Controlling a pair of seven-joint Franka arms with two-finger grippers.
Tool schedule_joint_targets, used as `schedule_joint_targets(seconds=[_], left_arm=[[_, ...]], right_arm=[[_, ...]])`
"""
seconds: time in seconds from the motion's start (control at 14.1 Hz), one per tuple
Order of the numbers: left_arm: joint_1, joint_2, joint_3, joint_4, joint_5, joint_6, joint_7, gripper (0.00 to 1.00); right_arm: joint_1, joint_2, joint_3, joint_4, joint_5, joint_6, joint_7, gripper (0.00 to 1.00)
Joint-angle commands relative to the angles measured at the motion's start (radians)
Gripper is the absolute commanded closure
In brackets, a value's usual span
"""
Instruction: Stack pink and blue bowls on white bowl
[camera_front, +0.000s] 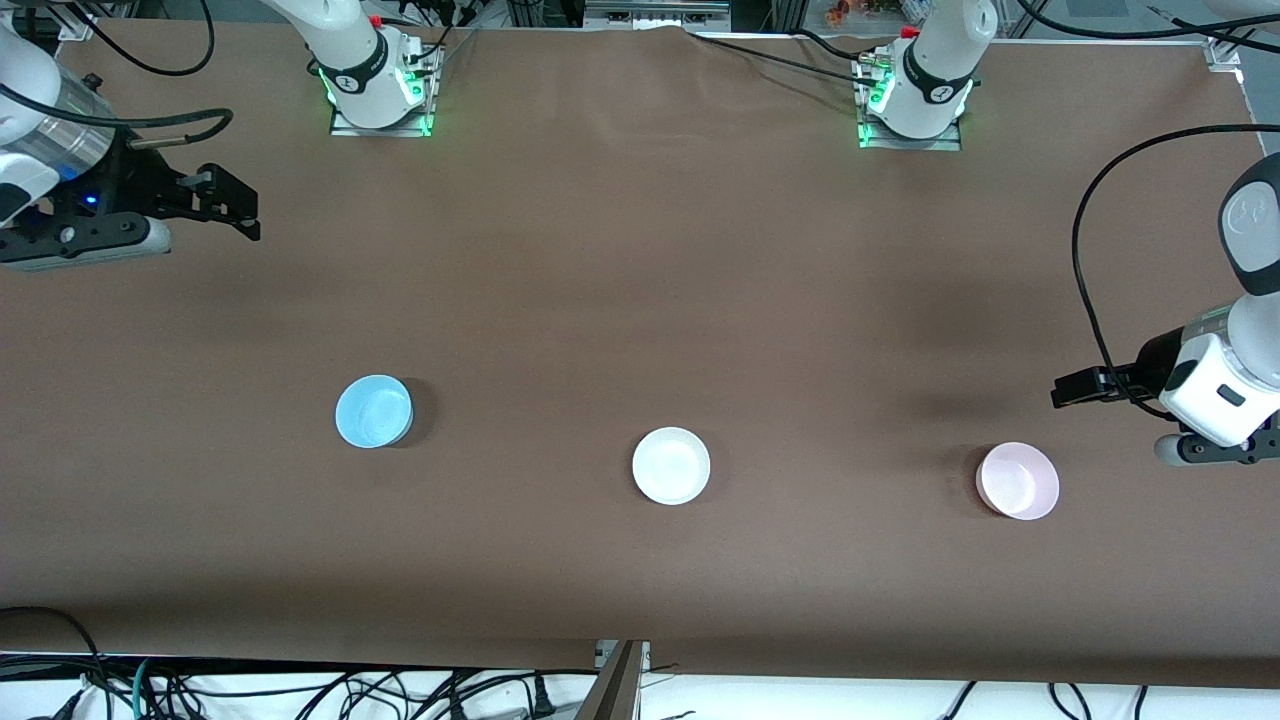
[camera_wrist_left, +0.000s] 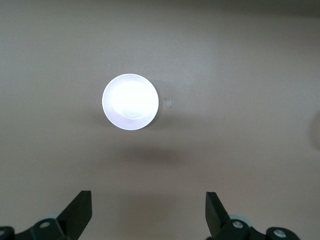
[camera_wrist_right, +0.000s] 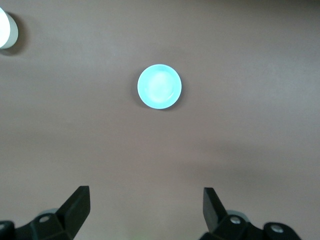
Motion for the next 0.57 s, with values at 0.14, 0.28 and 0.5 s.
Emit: schedule_joint_targets(seconds=[0.14,0.28,0.5], left_arm=[[0.007,-0.006,0.000,0.006,-0.011,0.002,0.021,0.00],[0.033,0.003,-0.002,0.005,-0.018,0.002,0.023,0.00],[0.042,0.054,0.001,0.000,0.014,0.023,0.021,0.00]], right_arm=[[0.017,-0.003,0.015,0.014,-0.023,-0.001,0.004,0.00],[0.013,-0.002,0.010,0.012,-0.019,-0.007,0.005,0.00],[0.015,-0.004,0.013,0.011,-0.017,-0.010,0.004,0.00]])
